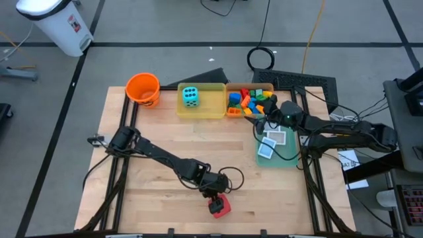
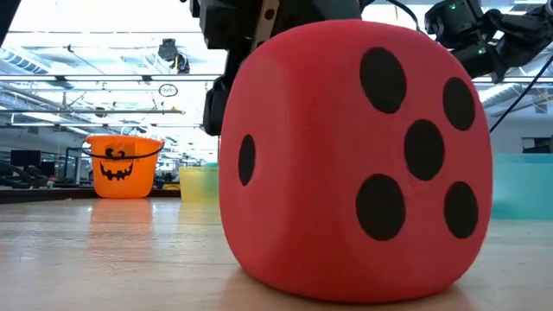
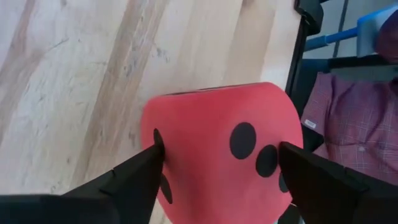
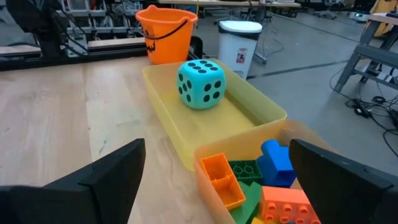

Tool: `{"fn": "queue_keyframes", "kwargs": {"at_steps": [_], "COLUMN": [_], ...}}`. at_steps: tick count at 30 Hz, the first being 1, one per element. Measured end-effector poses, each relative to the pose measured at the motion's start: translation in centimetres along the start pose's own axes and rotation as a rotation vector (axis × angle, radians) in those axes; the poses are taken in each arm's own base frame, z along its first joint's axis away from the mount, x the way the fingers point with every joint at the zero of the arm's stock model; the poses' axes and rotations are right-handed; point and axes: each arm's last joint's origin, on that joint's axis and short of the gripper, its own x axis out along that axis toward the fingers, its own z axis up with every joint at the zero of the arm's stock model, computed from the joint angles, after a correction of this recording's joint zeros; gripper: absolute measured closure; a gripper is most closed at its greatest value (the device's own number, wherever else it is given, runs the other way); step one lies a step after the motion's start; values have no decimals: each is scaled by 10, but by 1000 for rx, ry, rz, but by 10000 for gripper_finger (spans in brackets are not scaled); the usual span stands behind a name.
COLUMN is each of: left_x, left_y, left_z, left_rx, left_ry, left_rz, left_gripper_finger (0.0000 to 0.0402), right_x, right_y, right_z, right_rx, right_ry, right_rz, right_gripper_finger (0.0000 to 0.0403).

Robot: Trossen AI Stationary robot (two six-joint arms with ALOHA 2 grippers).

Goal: Pick & Place Toys
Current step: Put the red dice into the yellow bin

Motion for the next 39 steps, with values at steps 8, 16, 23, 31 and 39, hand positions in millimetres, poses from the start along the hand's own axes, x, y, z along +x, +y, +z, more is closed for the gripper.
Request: {"fn": "queue_keyframes", "kwargs": {"at_steps": [8,16,23,31,39], "left_x": [2,3,-11,-80,-177], "left_y": [2,5,5,7,28], "left_z": [0,1,9,20,38], "left_rx": [-13,30,101,160,309], "left_ry": [8,21,-52,-179,-424], "left_rz": [10,-2,33,195,497], "left_gripper_finger": [211,246,273,311,324], "right_x": [0,0,0,0,0], "right_y": [0,0,0,0,0], "right_z": [0,0,0,0,2], "right_rx": [0,0,8,8,9], "right_ry": [-1,-2,-2,-3,-17], "right_rz": [0,0,2,3,2], "right_gripper_finger": [38,38,38,38,38]}}
